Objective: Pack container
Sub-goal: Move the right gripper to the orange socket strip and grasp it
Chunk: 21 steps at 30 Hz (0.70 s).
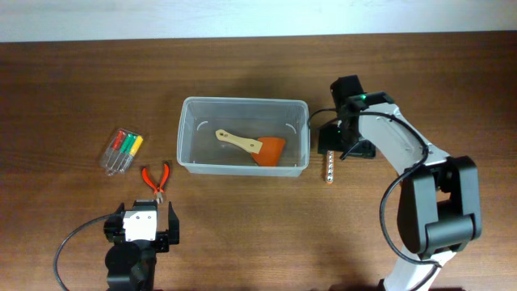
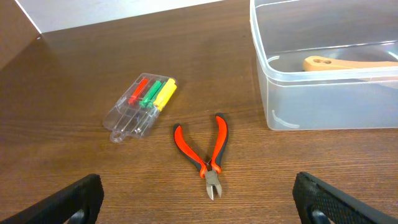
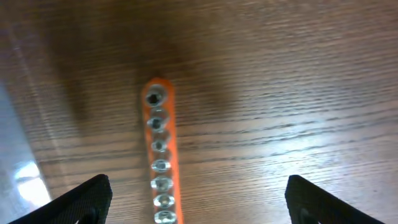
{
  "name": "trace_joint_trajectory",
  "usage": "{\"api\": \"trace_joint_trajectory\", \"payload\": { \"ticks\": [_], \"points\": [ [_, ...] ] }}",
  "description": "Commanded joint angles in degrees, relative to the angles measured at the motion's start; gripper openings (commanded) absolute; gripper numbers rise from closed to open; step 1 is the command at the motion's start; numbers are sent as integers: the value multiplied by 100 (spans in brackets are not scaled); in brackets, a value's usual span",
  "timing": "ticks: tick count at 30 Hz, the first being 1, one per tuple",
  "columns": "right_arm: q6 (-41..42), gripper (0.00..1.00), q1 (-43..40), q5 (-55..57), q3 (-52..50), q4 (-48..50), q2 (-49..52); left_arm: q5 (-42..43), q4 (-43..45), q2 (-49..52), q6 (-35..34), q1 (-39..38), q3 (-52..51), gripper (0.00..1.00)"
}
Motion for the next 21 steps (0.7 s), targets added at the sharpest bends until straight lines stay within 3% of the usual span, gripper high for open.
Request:
{"api": "trace_joint_trajectory", "payload": {
  "ticks": [1, 14, 16, 21],
  "points": [
    [66, 89, 199, -31, -63, 48, -11, -24, 17, -33, 94, -17, -42, 99],
    [96, 89, 225, -81, -498, 404, 361, -24, 17, -33, 94, -17, -42, 99],
    [94, 85, 225, -79, -535, 435, 361, -24, 17, -33, 94, -20, -42, 99],
    [94, 61, 225, -79, -540, 448, 361, -24, 17, -33, 94, -17, -42, 99]
  ]
}}
